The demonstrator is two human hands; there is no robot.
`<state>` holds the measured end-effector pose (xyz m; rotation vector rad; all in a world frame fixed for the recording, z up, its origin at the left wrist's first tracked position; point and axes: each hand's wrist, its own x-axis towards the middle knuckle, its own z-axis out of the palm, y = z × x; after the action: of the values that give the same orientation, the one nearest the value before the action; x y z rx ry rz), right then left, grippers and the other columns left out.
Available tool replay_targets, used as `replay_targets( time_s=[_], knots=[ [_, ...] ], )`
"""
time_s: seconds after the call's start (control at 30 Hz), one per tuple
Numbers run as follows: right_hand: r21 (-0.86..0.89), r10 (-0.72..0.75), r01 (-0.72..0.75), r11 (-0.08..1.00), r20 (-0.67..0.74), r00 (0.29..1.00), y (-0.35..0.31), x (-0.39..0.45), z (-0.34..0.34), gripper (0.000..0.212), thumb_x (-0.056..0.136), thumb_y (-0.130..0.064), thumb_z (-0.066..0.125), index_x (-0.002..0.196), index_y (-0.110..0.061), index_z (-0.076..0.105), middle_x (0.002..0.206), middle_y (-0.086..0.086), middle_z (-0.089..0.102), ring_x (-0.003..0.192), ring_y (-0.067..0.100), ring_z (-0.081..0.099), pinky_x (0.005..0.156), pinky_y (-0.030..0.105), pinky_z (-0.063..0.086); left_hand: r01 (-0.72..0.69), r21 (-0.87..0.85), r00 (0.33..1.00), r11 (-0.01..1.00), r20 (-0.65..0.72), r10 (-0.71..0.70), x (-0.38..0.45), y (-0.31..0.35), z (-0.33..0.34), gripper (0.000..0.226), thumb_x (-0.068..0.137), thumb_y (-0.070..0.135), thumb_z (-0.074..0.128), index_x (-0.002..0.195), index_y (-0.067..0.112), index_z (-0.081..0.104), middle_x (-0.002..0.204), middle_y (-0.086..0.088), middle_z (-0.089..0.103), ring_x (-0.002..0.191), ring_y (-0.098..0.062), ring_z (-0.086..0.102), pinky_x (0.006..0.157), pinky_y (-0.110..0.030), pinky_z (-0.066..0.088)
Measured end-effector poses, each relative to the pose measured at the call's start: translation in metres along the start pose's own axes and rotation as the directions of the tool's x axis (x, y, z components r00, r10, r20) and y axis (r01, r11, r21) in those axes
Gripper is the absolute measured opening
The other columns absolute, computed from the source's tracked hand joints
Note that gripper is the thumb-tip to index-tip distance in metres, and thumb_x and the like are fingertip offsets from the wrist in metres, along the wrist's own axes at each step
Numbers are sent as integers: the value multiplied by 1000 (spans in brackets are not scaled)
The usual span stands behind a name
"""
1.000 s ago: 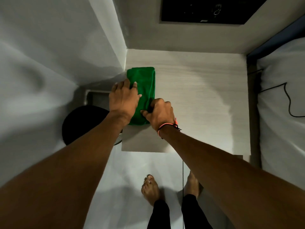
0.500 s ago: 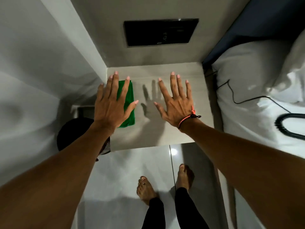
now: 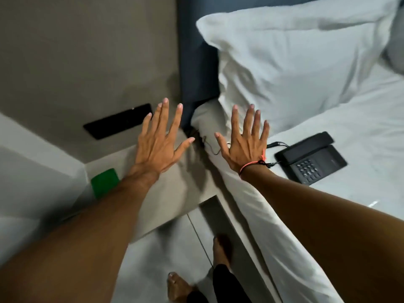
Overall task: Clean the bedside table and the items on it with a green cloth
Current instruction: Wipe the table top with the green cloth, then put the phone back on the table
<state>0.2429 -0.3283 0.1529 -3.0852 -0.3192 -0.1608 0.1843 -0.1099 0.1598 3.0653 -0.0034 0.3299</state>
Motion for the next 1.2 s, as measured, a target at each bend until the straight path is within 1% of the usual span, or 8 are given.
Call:
replay_targets(
  time_s=[0.2,0.4,0.53,0.73,0.87,1.0,1.1,1.2],
  knots=[
    [47,363,-363,931,10,932,116,2,-17,80,93,-71,14,155,-28,-13,163,19,-10,150,41,-2,118,60,5,-202,-43,979,978,28,203,71,105,-3,78,96,64,32,150,7,36,140,-22,49,124,-37,51,98,-48,42],
    [187,732,-736,650,102,673,216,-15,8,75,94,-67,19,156,-31,-5,162,22,4,149,39,11,115,60,17,-301,-217,931,929,145,336,123,213,29,66,97,58,40,142,10,44,128,-14,51,116,-33,51,94,-46,45],
    [236,813,-819,522,154,562,257,-27,29,75,97,-63,20,157,-25,-4,155,21,25,139,38,32,106,56,32,-352,-401,859,846,220,462,153,268,58,63,93,55,53,138,11,46,128,-12,48,118,-31,50,98,-46,46],
    [419,886,-885,205,304,350,300,-33,65,71,96,-61,30,145,-10,26,125,18,58,111,39,57,82,42,40,-118,-551,731,826,515,447,192,344,120,66,95,60,45,141,13,44,137,-15,51,121,-31,54,104,-46,45],
    [543,875,-838,56,378,304,311,-23,85,60,89,-66,42,92,-8,60,97,15,67,91,36,62,70,32,38,-45,-509,663,859,629,407,200,363,155,56,94,63,42,113,13,60,116,-12,65,100,-29,61,86,-38,47],
    [606,865,-784,-134,458,206,316,-19,96,63,73,-74,53,76,-12,59,86,9,66,79,27,62,72,32,49,242,-636,619,733,683,388,204,360,166,53,81,69,52,93,20,70,94,2,75,83,-18,71,74,-30,52],
    [630,868,-754,-186,465,174,315,-16,94,61,73,-75,55,60,-16,48,63,0,58,58,18,56,52,29,35,425,-667,569,611,723,393,208,357,161,51,79,62,62,92,14,74,85,3,78,79,-16,75,67,-24,54],
    [639,850,-737,-221,497,176,313,-17,85,62,76,-75,54,61,-16,44,61,-2,53,57,18,52,50,30,34,505,-699,572,507,710,410,202,355,152,58,79,59,68,96,4,75,89,-8,78,79,-23,74,74,-32,59]
  ],
)
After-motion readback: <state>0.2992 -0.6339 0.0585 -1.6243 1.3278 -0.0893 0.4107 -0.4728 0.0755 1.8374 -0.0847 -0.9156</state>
